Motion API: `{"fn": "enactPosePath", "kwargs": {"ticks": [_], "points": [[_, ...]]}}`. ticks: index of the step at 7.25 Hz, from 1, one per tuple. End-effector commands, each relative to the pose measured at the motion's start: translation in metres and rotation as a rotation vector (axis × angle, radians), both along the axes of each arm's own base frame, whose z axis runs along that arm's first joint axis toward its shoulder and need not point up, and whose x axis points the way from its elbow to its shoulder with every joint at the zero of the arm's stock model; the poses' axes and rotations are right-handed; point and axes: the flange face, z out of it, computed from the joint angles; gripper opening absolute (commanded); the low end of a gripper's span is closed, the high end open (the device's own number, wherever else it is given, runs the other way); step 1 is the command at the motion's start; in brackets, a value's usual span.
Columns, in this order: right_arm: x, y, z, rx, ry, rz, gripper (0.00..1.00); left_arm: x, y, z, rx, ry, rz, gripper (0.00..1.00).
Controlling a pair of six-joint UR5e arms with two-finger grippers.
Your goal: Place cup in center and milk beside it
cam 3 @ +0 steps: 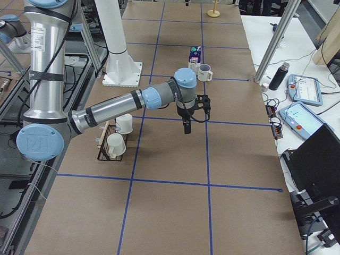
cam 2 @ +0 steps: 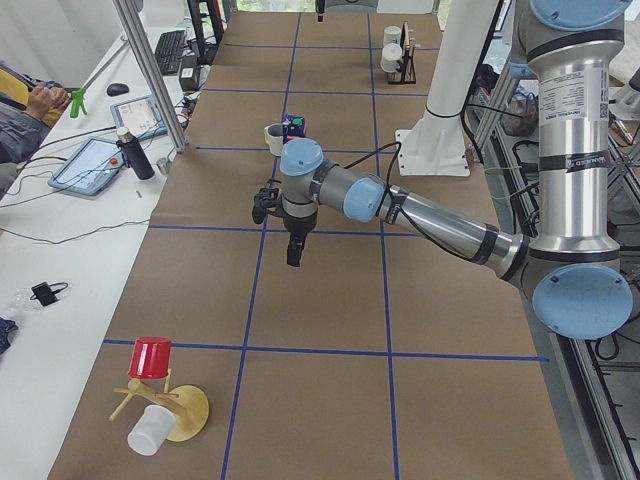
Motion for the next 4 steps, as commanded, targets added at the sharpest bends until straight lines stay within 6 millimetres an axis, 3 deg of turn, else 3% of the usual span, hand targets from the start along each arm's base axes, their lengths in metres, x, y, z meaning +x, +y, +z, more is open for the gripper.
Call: {"fn": "enactPosePath", "kwargs": {"ticks": [1, 4], "points": [[0.000, 0.004, -0.002, -0.009, -0.001, -0.002, 1.00, -0.001, 0.002, -0.005, 0.007, 0.004, 0.000, 0.98], [0.000, 0.007, 0.008, -0.023, 0.004, -0.011, 1.00, 0.001, 0.001, -0.015, 0.030, 0.011, 0.002, 0.98]]}}
